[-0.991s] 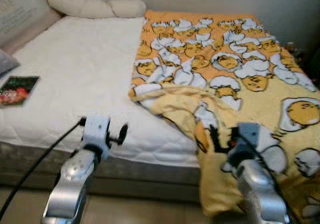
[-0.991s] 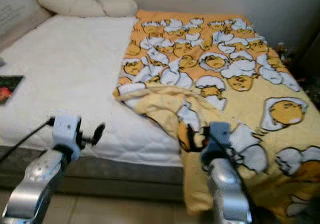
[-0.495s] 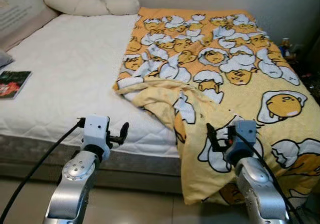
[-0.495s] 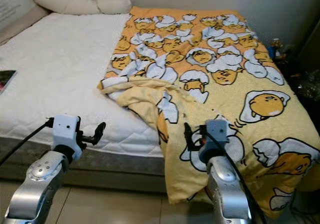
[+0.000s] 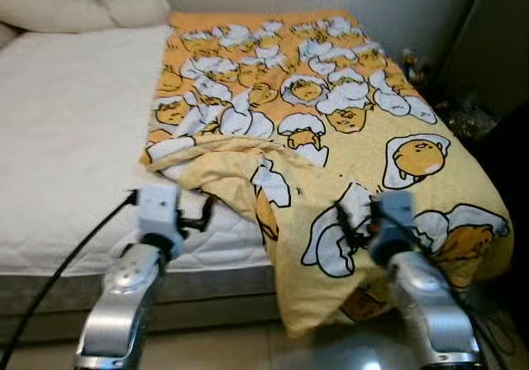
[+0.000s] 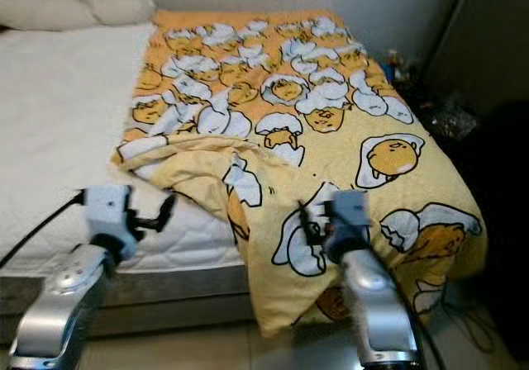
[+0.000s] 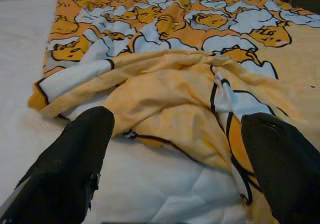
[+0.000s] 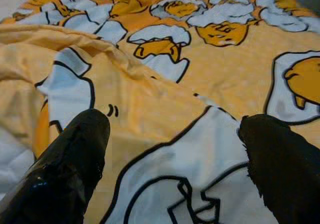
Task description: Clean up the room
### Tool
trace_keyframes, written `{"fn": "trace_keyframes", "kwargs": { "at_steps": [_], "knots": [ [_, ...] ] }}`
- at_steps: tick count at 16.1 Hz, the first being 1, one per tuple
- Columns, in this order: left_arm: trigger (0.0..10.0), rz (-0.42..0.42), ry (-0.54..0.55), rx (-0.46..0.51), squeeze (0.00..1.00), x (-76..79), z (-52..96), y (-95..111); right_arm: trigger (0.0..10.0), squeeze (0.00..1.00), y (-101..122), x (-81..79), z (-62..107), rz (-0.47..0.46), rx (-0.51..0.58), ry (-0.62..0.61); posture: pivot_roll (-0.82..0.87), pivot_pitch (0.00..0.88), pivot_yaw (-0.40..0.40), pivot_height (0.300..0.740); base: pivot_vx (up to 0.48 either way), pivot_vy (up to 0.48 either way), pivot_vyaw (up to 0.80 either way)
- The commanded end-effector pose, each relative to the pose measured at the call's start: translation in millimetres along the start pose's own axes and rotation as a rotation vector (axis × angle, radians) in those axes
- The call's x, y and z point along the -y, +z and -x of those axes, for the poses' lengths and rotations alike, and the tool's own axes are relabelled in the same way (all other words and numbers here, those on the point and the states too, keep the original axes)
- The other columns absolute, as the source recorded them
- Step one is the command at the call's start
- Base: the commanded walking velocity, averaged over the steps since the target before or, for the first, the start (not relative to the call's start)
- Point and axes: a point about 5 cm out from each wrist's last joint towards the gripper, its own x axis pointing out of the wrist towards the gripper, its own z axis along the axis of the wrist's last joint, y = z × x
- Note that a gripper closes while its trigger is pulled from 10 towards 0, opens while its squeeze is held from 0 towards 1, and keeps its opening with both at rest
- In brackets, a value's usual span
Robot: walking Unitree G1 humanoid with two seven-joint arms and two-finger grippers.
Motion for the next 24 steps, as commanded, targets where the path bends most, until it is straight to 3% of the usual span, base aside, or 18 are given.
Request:
{"fn": "trace_keyframes", "kwargs": {
  "at_steps": [1, 17, 19, 20, 23, 24],
  "knots": [
    [10.0, -0.012, 0.027, -0.009, 0.0, -9.3, 1.9, -1.7, 10.0, 0.0, 7.0, -12.7, -7.5, -0.02, 0.015, 0.041, 0.02, 0.0, 0.021, 0.74, 0.319, 0.0, 0.0],
    [10.0, -0.015, 0.015, -0.016, 0.0, -6.9, 0.5, -3.0, 10.0, 0.0, 1.8, -11.4, -10.5, 0.0, -0.033, 0.043, 0.02, 0.0, 0.024, 0.74, 0.315, 0.0, 0.0],
    [10.0, -0.045, -0.044, -0.048, 0.0, -4.2, 1.0, -6.3, 10.0, 0.49, -4.7, -2.4, -14.3, 0.01, -0.078, 0.011, 0.02, 0.0, 0.029, 0.74, 0.0, 0.0, 0.0],
    [10.0, -0.078, -0.103, -0.059, 0.0, -2.7, 2.4, -7.3, 10.0, 1.0, -8.0, 5.6, -19.4, 0.014, -0.106, -0.013, 0.02, 0.0, 0.039, 0.74, 0.0, 0.0, 0.0],
    [10.0, -0.174, -0.309, -0.077, 0.0, 1.2, 12.4, -4.5, 10.0, 1.0, -11.0, 36.9, -40.2, 0.048, -0.198, -0.121, 0.04, 0.0, 0.053, 0.74, 0.0, 0.0, 0.0],
    [10.0, -0.185, -0.332, -0.08, 0.0, 1.2, 13.7, -4.0, 10.0, 1.0, -11.2, 40.1, -42.1, 0.047, -0.208, -0.135, 0.05, 0.0, 0.057, 0.74, 0.0, 0.0, 0.0]
  ]
}}
